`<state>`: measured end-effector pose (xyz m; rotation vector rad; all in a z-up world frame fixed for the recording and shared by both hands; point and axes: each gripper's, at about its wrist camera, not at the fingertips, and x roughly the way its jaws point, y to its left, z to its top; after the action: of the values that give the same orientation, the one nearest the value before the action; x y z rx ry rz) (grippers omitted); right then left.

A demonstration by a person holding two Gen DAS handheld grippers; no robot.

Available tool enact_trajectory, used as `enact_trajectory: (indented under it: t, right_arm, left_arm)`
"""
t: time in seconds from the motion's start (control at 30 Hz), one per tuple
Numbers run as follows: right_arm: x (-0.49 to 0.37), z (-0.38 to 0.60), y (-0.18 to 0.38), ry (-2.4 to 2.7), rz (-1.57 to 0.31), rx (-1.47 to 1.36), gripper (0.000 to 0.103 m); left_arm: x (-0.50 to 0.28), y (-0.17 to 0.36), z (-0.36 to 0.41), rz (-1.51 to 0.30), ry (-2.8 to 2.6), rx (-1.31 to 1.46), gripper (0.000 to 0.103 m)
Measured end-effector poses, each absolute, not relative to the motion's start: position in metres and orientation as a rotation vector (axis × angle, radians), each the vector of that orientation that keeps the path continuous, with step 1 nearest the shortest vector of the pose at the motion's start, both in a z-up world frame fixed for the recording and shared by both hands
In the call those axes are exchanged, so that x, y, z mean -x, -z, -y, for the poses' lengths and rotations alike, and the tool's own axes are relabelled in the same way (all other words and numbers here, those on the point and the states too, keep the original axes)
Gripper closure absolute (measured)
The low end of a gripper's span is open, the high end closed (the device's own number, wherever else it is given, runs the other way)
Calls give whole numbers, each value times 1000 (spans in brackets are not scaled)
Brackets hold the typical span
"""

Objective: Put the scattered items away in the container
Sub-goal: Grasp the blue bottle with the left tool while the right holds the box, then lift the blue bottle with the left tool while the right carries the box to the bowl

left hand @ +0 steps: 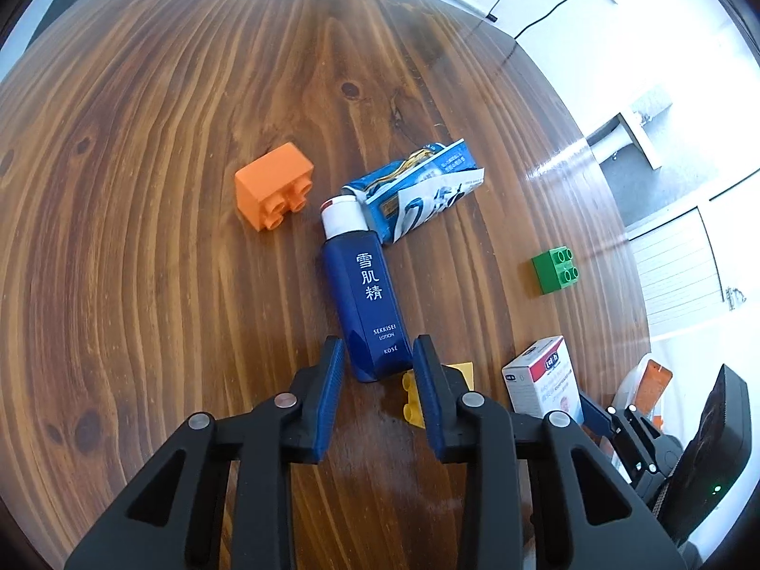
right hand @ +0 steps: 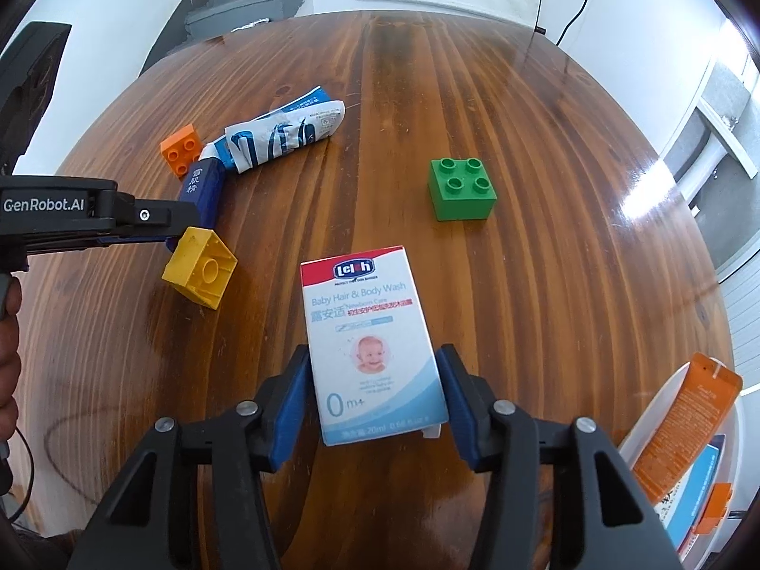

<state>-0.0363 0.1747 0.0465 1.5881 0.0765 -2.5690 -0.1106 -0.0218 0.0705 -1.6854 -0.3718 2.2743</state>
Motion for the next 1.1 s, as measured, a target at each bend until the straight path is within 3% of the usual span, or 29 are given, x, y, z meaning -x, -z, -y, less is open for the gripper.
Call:
enact_trajectory:
  t: [0.2, 0.63, 0.7, 0.9, 1.1]
  right_arm:
    - [33, -173, -46, 2569, -48, -1591, 47]
    - [33, -172, -42, 2573, -38, -1591, 47]
    - [28, -174, -44, 2576, -43, -1588, 47]
    - [27, -172, -43, 2573, -60, -1573, 51]
    - [19, -178, -46, 2525, 47, -1592, 52]
  left_arm:
    - [111, -70, 28, 411, -2297, 1740, 52]
    - [135, -73, 9, 291, -2367, 1722, 52]
    - [133, -73, 6, 239, -2378, 1714, 67]
    - [117, -78, 2, 150, -2397, 1670, 68]
    - [99, -86, 10, 122, -2393, 1669, 68]
